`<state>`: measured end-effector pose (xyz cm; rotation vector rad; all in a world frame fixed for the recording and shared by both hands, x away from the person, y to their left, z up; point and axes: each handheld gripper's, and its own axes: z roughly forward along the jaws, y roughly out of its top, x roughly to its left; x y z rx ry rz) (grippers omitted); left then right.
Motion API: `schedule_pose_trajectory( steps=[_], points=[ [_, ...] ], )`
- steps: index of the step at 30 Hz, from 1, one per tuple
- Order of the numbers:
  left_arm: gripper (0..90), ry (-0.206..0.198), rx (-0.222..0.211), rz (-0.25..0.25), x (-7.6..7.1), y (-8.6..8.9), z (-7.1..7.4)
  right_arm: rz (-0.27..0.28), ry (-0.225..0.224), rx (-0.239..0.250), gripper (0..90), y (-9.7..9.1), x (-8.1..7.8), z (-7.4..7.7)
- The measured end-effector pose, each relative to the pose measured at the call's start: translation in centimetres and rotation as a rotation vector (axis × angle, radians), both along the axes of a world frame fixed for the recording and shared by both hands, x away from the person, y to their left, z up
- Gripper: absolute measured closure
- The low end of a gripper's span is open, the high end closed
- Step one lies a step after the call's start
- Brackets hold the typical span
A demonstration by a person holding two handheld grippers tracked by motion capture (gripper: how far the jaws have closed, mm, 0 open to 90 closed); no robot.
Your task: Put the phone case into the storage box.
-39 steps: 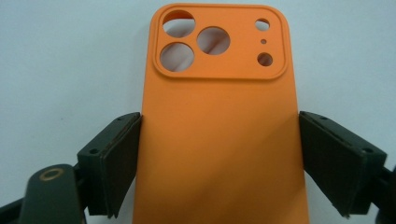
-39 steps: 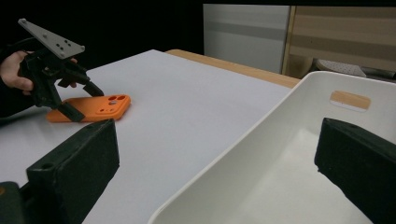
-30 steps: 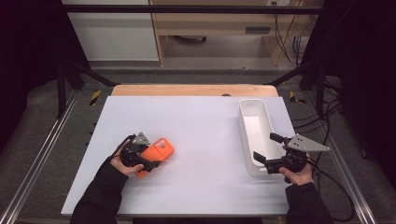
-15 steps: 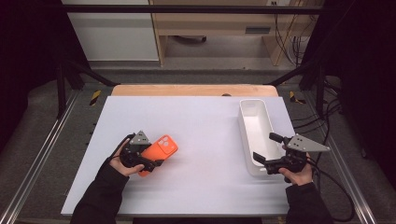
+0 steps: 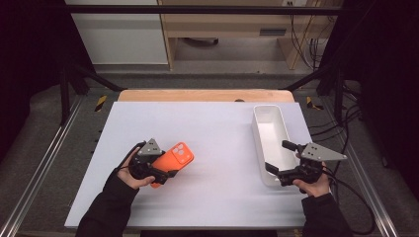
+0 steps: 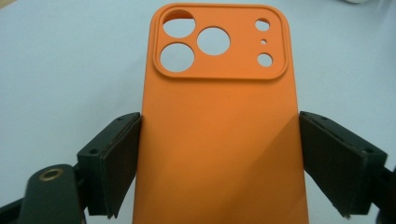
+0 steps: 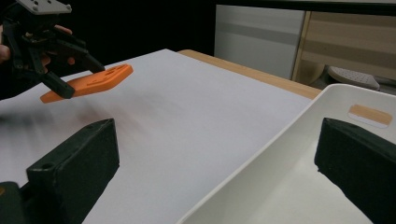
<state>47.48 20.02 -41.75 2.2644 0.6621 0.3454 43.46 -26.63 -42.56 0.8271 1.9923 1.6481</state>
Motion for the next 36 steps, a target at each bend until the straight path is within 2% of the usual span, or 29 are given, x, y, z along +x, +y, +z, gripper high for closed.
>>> schedule_pose_trajectory(
  steps=[9, 19, 36],
  points=[
    [15.6, -0.023, -0.026, -0.042, -0.9, -0.9, 1.1, 0.033, -0.003, -0.040, 0.3, 0.9, -0.1, 0.4],
    [15.7, -0.037, -0.032, -0.079, -1.6, -1.8, 1.8, 0.085, -0.013, -0.076, 0.4, 2.0, -0.3, 0.9],
    [15.7, -0.057, -0.030, -0.185, -2.4, -4.7, 2.9, 0.167, -0.025, -0.117, 0.4, 4.3, -0.6, 1.4]
  ],
)
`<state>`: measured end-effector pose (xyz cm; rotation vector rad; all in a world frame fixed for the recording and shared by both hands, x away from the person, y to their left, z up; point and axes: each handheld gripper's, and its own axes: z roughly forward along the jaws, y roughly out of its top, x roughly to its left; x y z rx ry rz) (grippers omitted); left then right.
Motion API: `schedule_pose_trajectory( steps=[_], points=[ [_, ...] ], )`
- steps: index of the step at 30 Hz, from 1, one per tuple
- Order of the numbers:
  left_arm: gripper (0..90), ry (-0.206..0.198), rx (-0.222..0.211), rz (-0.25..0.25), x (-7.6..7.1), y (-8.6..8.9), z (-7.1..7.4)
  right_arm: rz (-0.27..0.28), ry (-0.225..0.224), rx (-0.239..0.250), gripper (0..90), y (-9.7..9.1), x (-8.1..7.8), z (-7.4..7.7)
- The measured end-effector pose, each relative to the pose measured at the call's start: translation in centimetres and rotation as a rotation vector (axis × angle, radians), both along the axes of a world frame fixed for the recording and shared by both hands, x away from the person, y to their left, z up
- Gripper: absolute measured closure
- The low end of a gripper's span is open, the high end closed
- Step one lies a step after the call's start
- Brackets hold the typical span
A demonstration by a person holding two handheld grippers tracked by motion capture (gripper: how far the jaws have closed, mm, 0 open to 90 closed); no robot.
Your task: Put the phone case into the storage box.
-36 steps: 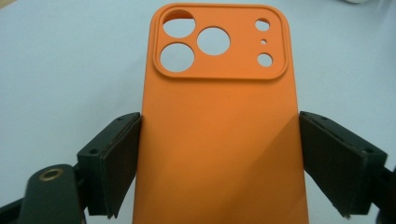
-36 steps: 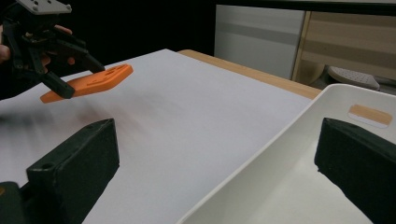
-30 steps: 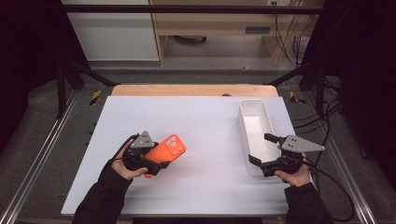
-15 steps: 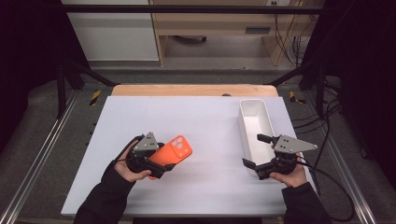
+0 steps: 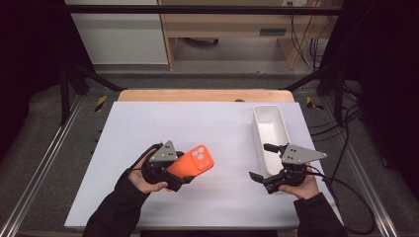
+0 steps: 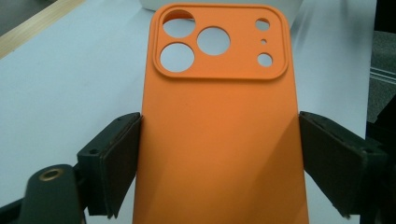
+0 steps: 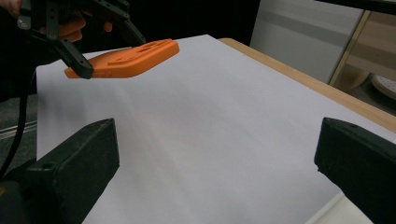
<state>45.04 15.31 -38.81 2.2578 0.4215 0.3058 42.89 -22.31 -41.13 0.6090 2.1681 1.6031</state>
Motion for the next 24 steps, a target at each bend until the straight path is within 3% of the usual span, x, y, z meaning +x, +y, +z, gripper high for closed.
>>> schedule_pose_trajectory(
  steps=[24],
  points=[
    [15.6, -0.018, 0.044, -0.137, -0.8, -3.5, 0.8, 0.123, -0.002, -0.065, 0.8, 2.6, -0.8, 0.2]
  ],
)
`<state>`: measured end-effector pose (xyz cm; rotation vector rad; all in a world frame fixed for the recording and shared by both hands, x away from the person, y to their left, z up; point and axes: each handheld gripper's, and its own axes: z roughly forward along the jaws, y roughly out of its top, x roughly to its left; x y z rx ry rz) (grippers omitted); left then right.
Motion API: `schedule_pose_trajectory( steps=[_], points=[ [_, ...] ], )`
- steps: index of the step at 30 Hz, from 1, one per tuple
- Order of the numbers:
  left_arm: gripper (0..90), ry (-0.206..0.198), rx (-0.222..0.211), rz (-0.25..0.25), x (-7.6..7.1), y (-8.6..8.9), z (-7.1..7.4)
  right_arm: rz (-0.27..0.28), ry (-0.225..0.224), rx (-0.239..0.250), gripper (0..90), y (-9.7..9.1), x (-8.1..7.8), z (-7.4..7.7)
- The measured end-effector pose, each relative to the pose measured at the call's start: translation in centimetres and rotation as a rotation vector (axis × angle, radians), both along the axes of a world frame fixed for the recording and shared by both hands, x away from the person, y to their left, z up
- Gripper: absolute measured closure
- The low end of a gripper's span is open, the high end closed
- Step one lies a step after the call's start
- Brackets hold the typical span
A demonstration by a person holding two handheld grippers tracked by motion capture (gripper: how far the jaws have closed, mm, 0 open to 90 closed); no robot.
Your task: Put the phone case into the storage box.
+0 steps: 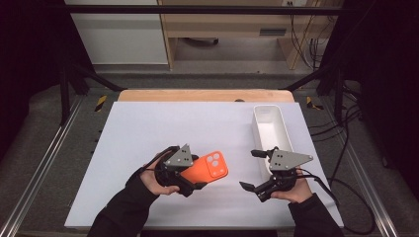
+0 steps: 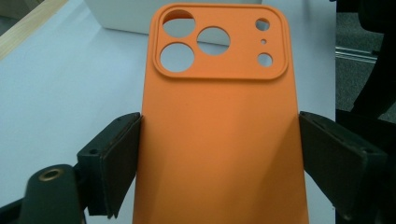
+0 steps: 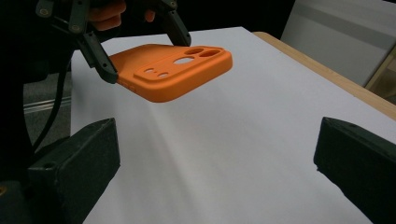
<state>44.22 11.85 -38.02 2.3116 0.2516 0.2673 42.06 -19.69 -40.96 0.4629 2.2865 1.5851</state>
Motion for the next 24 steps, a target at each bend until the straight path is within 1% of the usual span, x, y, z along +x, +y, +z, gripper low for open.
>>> schedule_pose_trajectory(
  steps=[6, 7, 10, 15, 16, 21, 22, 23, 24],
  points=[
    [15.7, 0.001, 0.002, -0.026, -0.1, -0.4, -0.1, 0.036, -0.010, -0.024, 1.2, 0.5, -0.3, 0.3],
    [15.7, -0.001, -0.001, -0.034, -0.2, -0.5, -0.1, 0.058, -0.015, -0.034, 1.5, 0.7, -0.4, 0.4],
    [15.7, -0.002, -0.003, -0.048, -0.3, -0.7, -0.1, 0.085, -0.015, -0.056, 1.6, 1.0, -0.5, 0.5],
    [15.7, -0.013, -0.006, -0.064, -0.6, -0.9, 0.0, 0.112, -0.018, -0.081, 2.1, 1.3, -0.6, 0.6],
    [15.7, -0.021, -0.001, -0.078, -0.7, -1.1, -0.1, 0.119, -0.020, -0.088, 2.2, 1.4, -0.6, 0.7],
    [15.7, -0.019, 0.003, -0.098, -0.8, -1.3, -0.1, 0.142, -0.027, -0.103, 2.4, 1.6, -0.6, 0.8],
    [15.7, -0.022, 0.007, -0.108, -0.9, -1.4, 0.0, 0.154, -0.030, -0.115, 2.4, 1.7, -0.6, 0.9],
    [15.7, -0.022, 0.007, -0.108, -0.9, -1.4, 0.0, 0.154, -0.030, -0.115, 2.4, 1.7, -0.6, 0.9],
    [15.7, -0.022, 0.005, -0.113, -0.9, -1.5, 0.0, 0.166, -0.030, -0.130, 2.4, 1.8, -0.7, 1.1]
  ],
)
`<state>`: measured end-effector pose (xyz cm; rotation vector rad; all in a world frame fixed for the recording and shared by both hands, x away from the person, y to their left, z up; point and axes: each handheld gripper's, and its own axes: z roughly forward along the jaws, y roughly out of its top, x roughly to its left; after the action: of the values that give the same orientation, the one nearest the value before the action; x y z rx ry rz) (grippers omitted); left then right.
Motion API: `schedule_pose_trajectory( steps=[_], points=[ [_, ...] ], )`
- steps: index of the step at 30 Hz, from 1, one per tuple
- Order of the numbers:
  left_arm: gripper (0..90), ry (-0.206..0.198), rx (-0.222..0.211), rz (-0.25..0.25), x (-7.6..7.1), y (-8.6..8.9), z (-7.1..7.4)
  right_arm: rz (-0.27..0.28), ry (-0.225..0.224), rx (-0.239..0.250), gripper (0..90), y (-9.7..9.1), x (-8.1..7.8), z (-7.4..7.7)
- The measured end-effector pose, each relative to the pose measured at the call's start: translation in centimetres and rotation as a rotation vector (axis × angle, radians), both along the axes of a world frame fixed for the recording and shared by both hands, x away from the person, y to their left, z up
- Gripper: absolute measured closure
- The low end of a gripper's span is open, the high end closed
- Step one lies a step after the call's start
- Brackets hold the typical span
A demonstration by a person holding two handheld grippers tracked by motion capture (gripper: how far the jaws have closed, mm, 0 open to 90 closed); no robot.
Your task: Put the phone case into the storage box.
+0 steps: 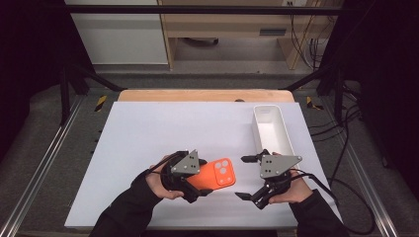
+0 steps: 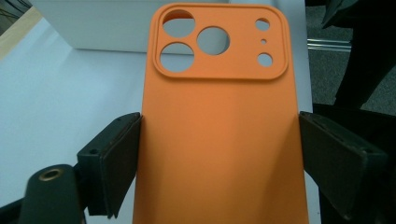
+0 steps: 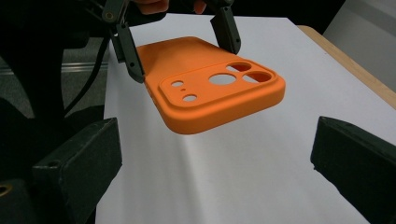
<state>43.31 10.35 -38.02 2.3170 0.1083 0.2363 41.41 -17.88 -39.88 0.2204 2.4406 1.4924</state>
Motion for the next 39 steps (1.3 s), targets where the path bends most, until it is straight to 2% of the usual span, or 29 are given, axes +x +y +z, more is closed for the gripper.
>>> schedule_pose_trajectory(
  steps=[9, 17, 29, 39],
  points=[
    [15.7, -0.004, -0.013, -0.036, -0.2, -0.5, 0.2, 0.041, -0.017, -0.045, 2.8, 0.5, 0.0, 0.7],
    [15.7, -0.003, -0.002, -0.064, -0.4, -0.9, 0.2, 0.070, -0.015, -0.075, 3.5, 1.0, 0.3, 0.6],
    [15.6, 0.003, -0.009, -0.083, -0.5, -1.1, 0.1, 0.106, -0.021, -0.081, 5.2, 1.8, 0.7, 0.2],
    [15.7, 0.010, -0.010, -0.118, -0.8, -1.2, 0.0, 0.153, -0.018, -0.075, 7.9, 2.1, 0.9, 0.1]
  ],
)
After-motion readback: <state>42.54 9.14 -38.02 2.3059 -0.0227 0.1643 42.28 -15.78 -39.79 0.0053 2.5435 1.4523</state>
